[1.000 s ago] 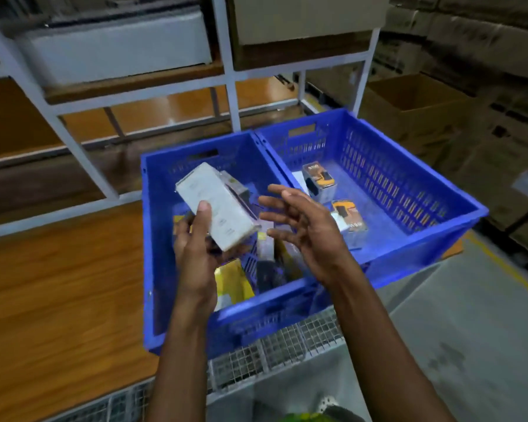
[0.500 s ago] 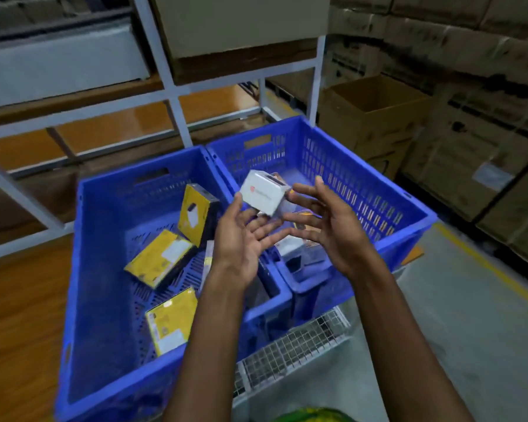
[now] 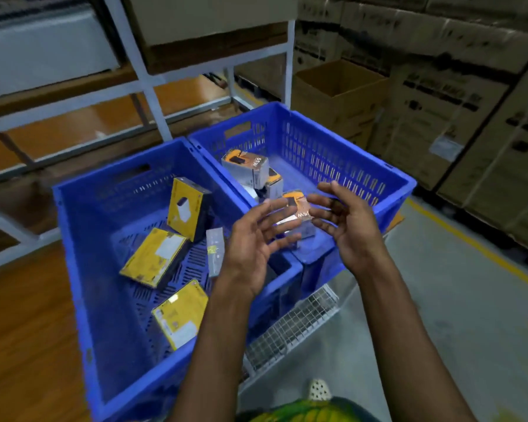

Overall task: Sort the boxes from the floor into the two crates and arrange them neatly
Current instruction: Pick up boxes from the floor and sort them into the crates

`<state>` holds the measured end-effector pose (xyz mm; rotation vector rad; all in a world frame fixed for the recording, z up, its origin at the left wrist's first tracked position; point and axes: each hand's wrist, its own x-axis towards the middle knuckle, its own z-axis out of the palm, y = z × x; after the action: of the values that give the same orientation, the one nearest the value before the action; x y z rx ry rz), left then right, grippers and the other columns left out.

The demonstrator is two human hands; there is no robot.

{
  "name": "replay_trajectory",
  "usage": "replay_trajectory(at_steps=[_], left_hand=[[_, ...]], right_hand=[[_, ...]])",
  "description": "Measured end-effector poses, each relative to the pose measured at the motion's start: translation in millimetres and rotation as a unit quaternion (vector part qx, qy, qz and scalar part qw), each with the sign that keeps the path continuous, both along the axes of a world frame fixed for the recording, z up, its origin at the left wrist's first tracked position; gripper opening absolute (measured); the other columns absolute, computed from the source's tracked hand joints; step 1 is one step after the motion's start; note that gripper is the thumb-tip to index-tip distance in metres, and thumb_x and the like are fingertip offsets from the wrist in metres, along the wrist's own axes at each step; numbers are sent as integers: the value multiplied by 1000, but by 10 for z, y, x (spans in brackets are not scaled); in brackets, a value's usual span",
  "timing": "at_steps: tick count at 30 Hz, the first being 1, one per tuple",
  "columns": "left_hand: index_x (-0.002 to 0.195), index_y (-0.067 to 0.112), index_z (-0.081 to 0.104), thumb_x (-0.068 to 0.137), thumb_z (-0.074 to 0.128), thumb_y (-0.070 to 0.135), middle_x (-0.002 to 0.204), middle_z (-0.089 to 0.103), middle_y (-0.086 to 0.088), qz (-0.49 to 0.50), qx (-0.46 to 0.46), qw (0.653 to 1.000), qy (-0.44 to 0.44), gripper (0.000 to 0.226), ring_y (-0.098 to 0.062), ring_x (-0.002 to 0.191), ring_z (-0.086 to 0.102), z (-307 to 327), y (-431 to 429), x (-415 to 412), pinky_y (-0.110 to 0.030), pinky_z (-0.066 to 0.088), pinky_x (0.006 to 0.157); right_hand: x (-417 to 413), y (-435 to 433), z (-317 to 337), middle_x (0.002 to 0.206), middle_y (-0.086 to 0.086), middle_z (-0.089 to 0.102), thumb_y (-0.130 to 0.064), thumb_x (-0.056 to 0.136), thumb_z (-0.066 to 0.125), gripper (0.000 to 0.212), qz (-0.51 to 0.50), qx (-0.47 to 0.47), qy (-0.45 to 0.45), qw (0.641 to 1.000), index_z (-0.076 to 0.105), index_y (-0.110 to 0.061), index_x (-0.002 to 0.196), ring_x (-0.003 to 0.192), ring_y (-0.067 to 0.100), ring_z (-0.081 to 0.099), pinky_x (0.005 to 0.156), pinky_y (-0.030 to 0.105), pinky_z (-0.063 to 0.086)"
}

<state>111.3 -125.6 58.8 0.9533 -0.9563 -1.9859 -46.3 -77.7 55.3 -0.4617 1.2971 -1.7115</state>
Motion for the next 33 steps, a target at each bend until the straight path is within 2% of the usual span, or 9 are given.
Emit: replay_trajectory(at_steps=[2,4,8,10,14,20,26,29,33], left_hand=[[125,2,65,104,45,27,120,72,-16,-40,-12,999,-9,37,-38,115,65,6,84,88,-48,56,90],[125,4,64,103,47,26,118,73,-15,-79,-25,997,3,36,-33,104,70,-18,199,172,-42,57,82],[117,7,64,91,53,30,107,74,-15,-192,-22,980,48,36,-23,82,70,-141,524,249,-38,53,72],[114,9,64,87,55,31,102,75,-12,-252,-14,966,47,36,-19,79,70,-247,729,213,-35,52,70],[110,11,66,100,47,23,98,74,-7,-369,8,929,9,25,-18,80,69,-483,1285,24,-31,54,68],[113,11,67,101,50,23,97,74,-5,-526,-2,849,-56,24,-18,79,69,-834,2331,-174,-32,53,67],[108,11,68,99,53,19,93,73,-6,-626,-84,767,-116,19,-16,71,66,-1156,3345,-19,-28,51,60],[108,11,68,97,57,18,91,73,-5,-667,-124,724,-127,17,-15,69,64,-1300,3862,36,-25,50,57],[103,14,68,95,58,17,88,73,-3,-710,-144,676,-136,13,-13,67,65,-1389,4706,109,-27,51,59]], right_hand=[[138,130,-12,87,2,77,-29,103,52,21,-41,-10,-6,999,69,-17,102,70,14,69,73,28,52],[282,301,-48,88,3,76,-27,103,52,20,-87,-15,-7,996,69,-17,102,70,14,67,72,28,51],[645,870,-230,84,0,75,-24,101,53,18,-179,20,1,984,69,-17,103,71,12,66,70,27,51],[812,1228,-335,81,-2,74,-23,100,54,16,-218,44,3,975,69,-18,99,69,11,65,66,25,50],[1168,2085,-598,82,-2,73,-22,102,54,16,-326,116,-7,938,69,-20,96,68,12,62,64,25,47],[1694,3352,-928,82,3,75,-22,100,59,15,-484,170,-53,857,70,-12,103,63,12,60,62,25,45],[2010,4378,-1143,85,5,74,-22,98,60,23,-593,178,-87,780,70,-6,111,64,13,59,61,26,44],[2156,4853,-1237,84,2,74,-24,98,60,22,-616,205,-75,757,71,-8,109,66,13,60,61,25,44],[2459,5584,-1338,88,4,76,-26,97,64,15,-620,266,-29,737,71,-14,102,64,9,62,58,14,43]])
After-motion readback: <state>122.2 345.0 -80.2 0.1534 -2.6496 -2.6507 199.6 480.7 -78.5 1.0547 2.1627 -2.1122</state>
